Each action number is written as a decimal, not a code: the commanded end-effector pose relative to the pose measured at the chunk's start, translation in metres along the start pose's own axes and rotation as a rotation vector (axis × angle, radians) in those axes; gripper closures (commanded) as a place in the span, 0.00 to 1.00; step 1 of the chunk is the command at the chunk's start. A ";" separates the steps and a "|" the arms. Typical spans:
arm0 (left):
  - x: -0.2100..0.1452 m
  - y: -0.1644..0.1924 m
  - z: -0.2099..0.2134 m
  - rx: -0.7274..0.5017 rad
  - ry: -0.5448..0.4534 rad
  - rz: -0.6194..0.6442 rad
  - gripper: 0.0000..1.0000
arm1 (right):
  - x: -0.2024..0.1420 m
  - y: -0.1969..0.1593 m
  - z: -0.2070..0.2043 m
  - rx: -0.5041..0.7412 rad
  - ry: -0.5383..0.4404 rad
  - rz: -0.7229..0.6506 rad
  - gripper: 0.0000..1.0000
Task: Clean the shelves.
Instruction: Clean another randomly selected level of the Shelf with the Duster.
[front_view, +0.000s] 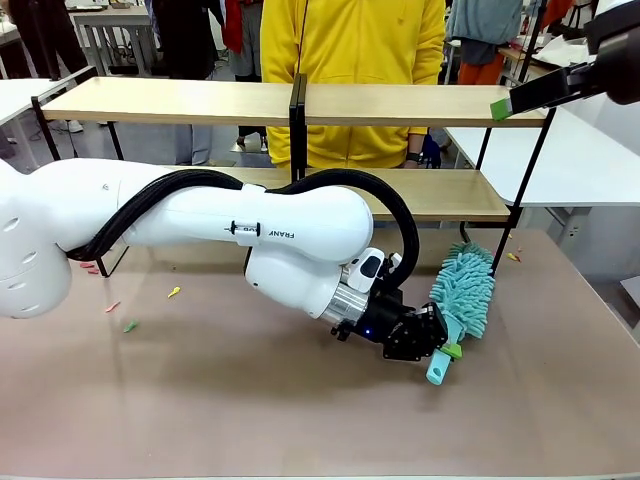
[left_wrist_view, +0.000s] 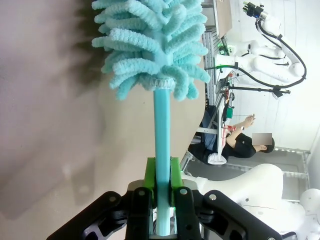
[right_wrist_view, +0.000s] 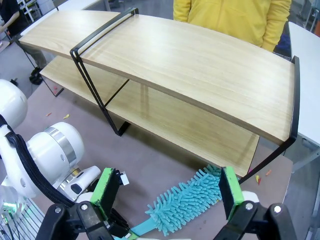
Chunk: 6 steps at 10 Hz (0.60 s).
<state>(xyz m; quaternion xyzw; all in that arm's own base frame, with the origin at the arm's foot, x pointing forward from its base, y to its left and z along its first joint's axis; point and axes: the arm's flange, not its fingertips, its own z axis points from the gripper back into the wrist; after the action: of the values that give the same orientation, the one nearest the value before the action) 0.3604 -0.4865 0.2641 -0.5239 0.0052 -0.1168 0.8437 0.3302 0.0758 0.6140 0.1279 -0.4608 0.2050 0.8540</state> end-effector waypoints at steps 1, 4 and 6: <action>0.000 0.001 0.000 -0.001 0.001 0.002 0.87 | 0.001 -0.001 0.000 0.001 -0.001 0.000 0.00; -0.011 -0.007 0.033 0.003 0.100 -0.006 0.87 | 0.001 -0.001 0.000 0.001 -0.001 0.000 0.00; -0.025 -0.012 0.067 0.011 -0.028 -0.017 0.87 | 0.001 -0.001 0.000 0.001 -0.001 0.000 0.00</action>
<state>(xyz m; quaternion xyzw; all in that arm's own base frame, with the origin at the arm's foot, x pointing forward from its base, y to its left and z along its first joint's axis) 0.3548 -0.4577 0.2807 -0.5359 -0.0017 -0.1190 0.8359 0.3302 0.0758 0.6140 0.1279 -0.4608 0.2050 0.8540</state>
